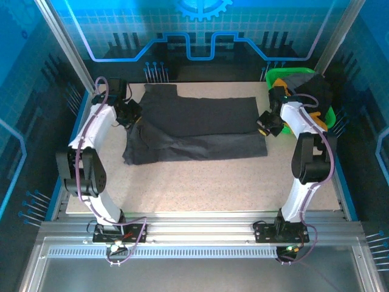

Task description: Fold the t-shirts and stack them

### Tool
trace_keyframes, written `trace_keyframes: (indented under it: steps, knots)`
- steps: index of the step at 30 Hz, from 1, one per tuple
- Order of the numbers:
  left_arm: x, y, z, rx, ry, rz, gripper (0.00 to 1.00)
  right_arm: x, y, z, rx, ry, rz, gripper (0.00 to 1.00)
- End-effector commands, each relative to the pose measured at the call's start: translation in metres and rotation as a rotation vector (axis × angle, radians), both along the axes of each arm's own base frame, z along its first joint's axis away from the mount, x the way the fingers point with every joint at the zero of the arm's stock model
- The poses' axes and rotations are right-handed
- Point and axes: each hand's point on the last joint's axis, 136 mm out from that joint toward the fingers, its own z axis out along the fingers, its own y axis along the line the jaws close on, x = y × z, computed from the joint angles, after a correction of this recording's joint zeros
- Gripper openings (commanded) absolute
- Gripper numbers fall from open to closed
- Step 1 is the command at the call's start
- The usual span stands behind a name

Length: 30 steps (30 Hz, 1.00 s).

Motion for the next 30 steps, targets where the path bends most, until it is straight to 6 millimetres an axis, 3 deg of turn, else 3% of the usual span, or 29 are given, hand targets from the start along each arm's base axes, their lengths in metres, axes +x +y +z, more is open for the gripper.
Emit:
trace_keyframes:
  steps: [1,2,3,5,8,13,15,18,24,30]
  knots:
    - [0.015,0.009,-0.004,0.016,0.012,-0.036,0.33,0.010,-0.001,-0.002,0.015,0.030,0.044,0.19]
    - [0.013,0.015,-0.004,0.036,0.023,-0.024,0.48,0.010,-0.002,0.000,0.008,0.032,0.056,0.28]
    - [0.008,0.021,-0.001,0.061,0.026,-0.011,0.54,0.007,-0.003,0.002,-0.001,0.029,0.063,0.36]
    - [-0.007,0.031,0.006,0.090,0.025,0.016,0.56,-0.002,-0.005,0.010,-0.006,0.009,0.070,0.47]
    - [-0.052,0.037,-0.002,0.108,0.091,0.048,0.57,-0.028,-0.005,0.012,-0.007,0.006,0.078,0.54]
    - [-0.145,0.030,-0.063,-0.012,0.267,0.165,0.55,-0.077,0.011,-0.011,0.076,0.009,0.108,0.58]
    - [-0.165,0.028,-0.087,-0.083,0.307,0.219,0.56,-0.087,0.013,-0.021,0.097,0.008,0.118,0.60]
    - [-0.169,0.032,-0.107,-0.187,0.296,0.285,0.56,-0.090,0.015,-0.034,0.159,-0.018,0.111,0.62]
    - [-0.150,0.043,-0.126,-0.190,0.286,0.278,0.53,-0.086,0.008,-0.058,0.190,0.008,0.090,0.61]
    - [-0.133,0.049,-0.124,-0.178,0.230,0.286,0.47,-0.077,0.005,-0.061,0.184,0.005,0.076,0.58]
